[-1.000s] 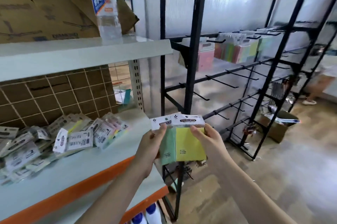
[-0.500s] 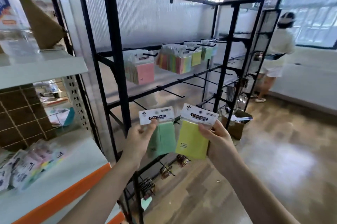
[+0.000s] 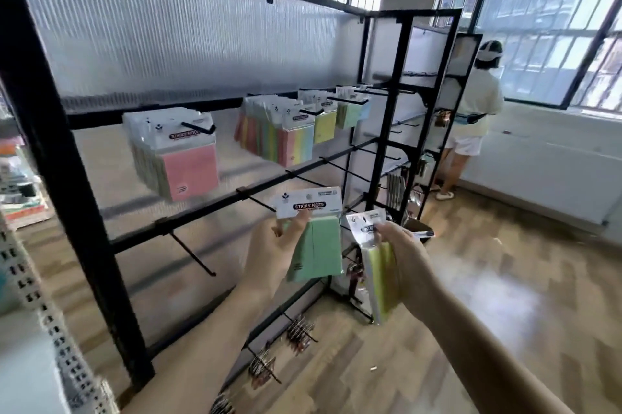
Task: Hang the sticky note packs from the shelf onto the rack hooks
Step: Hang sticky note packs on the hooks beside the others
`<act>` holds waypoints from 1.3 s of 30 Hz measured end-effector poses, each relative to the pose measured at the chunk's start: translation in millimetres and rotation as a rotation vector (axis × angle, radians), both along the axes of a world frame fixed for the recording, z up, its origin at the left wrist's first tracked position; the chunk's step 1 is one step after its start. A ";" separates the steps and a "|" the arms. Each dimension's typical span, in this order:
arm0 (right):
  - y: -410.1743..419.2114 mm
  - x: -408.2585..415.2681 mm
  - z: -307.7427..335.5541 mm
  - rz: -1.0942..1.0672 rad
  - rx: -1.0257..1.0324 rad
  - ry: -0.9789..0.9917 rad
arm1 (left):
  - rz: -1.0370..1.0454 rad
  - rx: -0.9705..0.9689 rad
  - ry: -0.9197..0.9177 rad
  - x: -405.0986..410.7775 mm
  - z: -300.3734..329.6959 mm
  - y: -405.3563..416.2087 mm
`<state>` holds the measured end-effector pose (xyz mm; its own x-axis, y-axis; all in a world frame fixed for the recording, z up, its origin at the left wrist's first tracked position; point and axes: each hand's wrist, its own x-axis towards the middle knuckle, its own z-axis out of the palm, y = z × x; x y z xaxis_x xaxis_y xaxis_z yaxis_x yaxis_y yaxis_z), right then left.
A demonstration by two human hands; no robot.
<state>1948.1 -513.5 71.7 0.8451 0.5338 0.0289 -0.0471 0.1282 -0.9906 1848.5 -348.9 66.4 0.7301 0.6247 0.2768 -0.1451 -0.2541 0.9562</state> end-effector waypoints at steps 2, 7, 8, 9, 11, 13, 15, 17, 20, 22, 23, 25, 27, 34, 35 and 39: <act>7.5 24.6 5.5 0.009 -0.039 -0.070 | -0.038 0.000 -0.022 27.3 3.8 6.6; 24.9 81.0 13.3 0.002 -0.102 -0.235 | -0.110 -0.001 -0.012 89.5 10.7 22.2; 27.3 90.6 13.7 -0.012 -0.090 -0.287 | -0.126 -0.005 -0.016 100.6 11.2 24.2; 28.6 100.2 13.6 -0.032 -0.079 -0.324 | -0.135 -0.002 -0.021 111.0 11.2 25.9; 30.3 117.3 13.9 -0.063 -0.067 -0.343 | -0.135 0.015 -0.026 129.2 11.9 27.8; 32.0 133.0 13.2 -0.082 -0.064 -0.340 | -0.143 0.023 -0.020 144.5 11.6 29.0; 35.0 147.7 12.4 -0.098 -0.064 -0.341 | -0.158 0.026 -0.019 157.6 12.1 29.7; 38.1 162.0 11.8 -0.101 -0.074 -0.352 | -0.177 0.031 -0.014 170.7 12.4 30.0; 41.5 185.9 10.9 -0.078 -0.093 -0.375 | -0.176 0.041 -0.007 191.7 11.9 32.1; 42.8 205.7 11.3 -0.067 -0.082 -0.375 | -0.131 0.055 -0.005 206.3 12.9 33.0; 42.9 217.0 11.9 -0.069 -0.070 -0.362 | -0.106 0.050 -0.011 214.3 14.3 32.4; 41.9 240.5 14.5 -0.063 -0.023 -0.317 | -0.069 0.050 -0.037 231.4 17.6 29.7; 41.0 263.9 20.3 -0.049 0.027 -0.301 | -0.014 0.059 -0.053 249.2 18.7 27.3; 63.2 337.9 49.3 -0.117 0.106 -0.563 | 0.297 -0.081 -0.148 286.7 15.0 27.8; 69.2 344.5 53.7 -0.097 0.111 -0.596 | 0.344 -0.110 -0.172 289.5 18.1 26.8; 94.7 359.6 67.7 -0.004 0.191 -0.621 | 0.487 -0.150 -0.226 295.2 33.6 24.5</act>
<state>2307.7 -418.9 139.5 0.6429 0.4674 0.6068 0.5277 0.3038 -0.7932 2143.8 -324.4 100.0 0.2803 0.9196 0.2751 -0.2508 -0.2065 0.9458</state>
